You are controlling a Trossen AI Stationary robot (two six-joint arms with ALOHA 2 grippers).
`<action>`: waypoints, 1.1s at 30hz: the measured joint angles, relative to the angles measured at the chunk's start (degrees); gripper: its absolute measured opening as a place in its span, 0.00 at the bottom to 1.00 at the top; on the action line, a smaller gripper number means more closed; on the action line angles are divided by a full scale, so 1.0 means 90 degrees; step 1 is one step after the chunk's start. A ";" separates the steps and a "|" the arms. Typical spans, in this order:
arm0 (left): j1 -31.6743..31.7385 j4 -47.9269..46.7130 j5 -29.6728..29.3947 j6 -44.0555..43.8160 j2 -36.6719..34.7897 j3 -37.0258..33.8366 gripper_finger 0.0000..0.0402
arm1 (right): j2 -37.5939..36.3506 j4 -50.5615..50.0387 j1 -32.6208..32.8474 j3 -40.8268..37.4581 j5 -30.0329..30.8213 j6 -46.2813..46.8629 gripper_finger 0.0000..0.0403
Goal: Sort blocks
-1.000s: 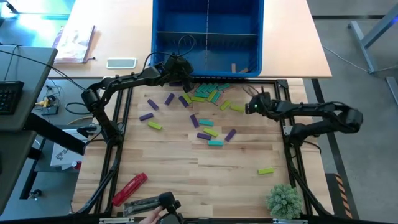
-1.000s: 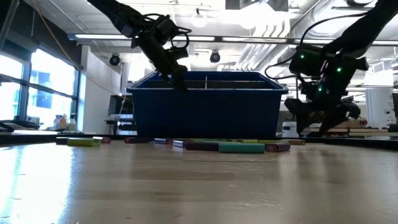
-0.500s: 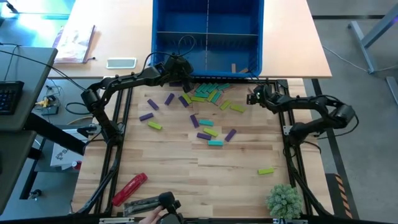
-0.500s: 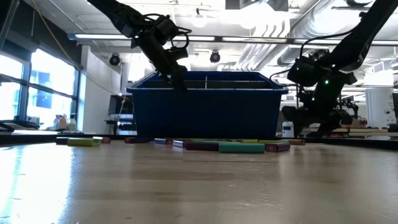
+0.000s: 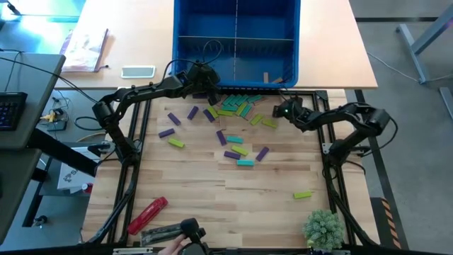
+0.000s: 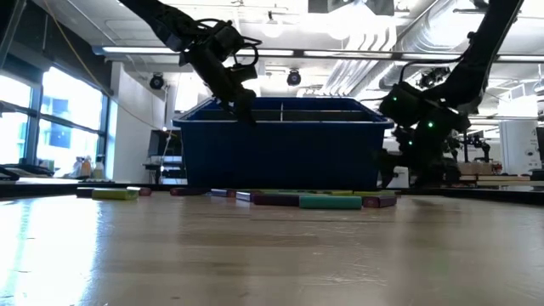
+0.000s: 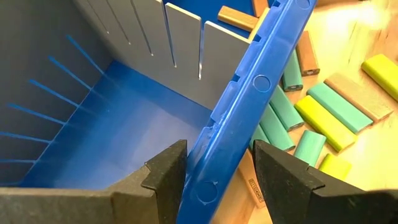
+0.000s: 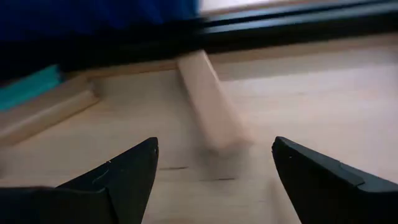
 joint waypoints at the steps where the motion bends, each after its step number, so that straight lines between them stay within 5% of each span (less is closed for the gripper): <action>1: 0.0000 0.0002 0.0000 0.0000 0.0000 0.0000 0.41 | 0.0000 -0.0079 0.0039 0.0044 0.0078 -0.0164 0.74; 14: 0.0000 0.0085 0.0004 0.0000 0.0000 0.0000 0.41 | 0.0000 0.1167 0.0067 0.0137 -0.0106 -0.0753 0.69; 33: -0.0002 0.0053 0.0026 0.0003 0.0000 0.0000 0.41 | 0.1517 -0.1712 0.0357 0.2467 0.0803 0.0845 0.42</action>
